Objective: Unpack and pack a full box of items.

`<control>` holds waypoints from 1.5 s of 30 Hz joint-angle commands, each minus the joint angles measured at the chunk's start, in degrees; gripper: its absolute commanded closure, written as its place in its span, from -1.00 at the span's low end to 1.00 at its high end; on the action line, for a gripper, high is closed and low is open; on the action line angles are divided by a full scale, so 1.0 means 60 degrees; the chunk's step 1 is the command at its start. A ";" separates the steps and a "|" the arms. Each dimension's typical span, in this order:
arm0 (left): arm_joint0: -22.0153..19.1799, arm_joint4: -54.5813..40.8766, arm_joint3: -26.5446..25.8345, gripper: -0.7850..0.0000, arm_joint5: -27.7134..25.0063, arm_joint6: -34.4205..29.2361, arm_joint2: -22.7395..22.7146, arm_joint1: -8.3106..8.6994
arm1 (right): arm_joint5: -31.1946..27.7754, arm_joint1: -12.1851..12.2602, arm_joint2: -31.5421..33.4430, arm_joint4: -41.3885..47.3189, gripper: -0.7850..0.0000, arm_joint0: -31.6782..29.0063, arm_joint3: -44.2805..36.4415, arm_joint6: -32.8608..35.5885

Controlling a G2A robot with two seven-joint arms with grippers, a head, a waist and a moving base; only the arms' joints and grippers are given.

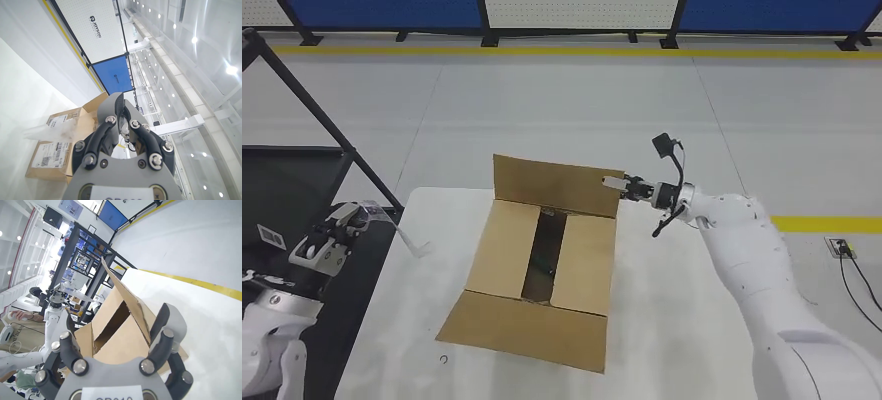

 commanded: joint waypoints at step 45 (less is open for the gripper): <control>0.0342 -0.0076 -0.0082 1.00 -0.0371 -0.0555 0.0021 0.0044 | 0.2661 0.2177 -0.4384 0.2481 -1.00 -0.2840 -0.6304 0.0644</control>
